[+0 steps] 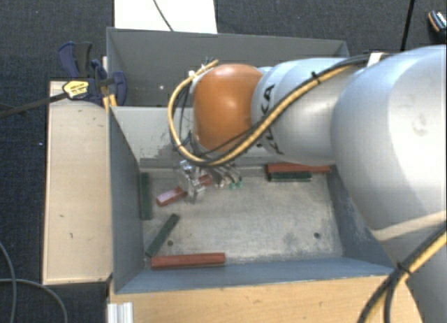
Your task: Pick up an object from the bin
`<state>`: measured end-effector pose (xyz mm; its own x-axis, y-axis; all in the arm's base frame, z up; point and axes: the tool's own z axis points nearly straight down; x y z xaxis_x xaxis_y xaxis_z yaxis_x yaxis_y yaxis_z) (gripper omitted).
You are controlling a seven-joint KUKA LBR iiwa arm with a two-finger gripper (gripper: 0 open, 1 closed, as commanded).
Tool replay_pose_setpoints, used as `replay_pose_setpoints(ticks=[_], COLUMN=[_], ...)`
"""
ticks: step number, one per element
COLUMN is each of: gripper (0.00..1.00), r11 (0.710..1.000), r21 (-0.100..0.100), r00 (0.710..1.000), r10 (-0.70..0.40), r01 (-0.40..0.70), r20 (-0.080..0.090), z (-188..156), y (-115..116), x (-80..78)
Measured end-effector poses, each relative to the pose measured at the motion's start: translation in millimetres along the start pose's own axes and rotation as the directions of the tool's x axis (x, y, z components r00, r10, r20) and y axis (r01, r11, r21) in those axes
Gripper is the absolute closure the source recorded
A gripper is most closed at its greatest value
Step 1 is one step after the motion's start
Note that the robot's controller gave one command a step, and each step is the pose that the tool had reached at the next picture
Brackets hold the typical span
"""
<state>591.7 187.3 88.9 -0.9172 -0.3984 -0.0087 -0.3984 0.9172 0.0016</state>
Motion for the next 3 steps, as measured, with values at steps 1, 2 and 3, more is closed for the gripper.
replay_pose_setpoints(ticks=[1, 2, 3], gripper=[1.0, 1.0, 1.0], r11=[1.0, 1.0, 1.0], r21=[0.0, 0.0, 0.002], r00=[1.0, 1.0, 1.0], r10=[0.004, 0.009, 0.015], r01=[-0.004, -0.009, -0.015], r20=[0.0, 0.001, 0.002], z=[-20.5, -25.6, -91.8], y=[-0.1, 0.2, 0.0], x=[-1.7, -2.9, -5.9])
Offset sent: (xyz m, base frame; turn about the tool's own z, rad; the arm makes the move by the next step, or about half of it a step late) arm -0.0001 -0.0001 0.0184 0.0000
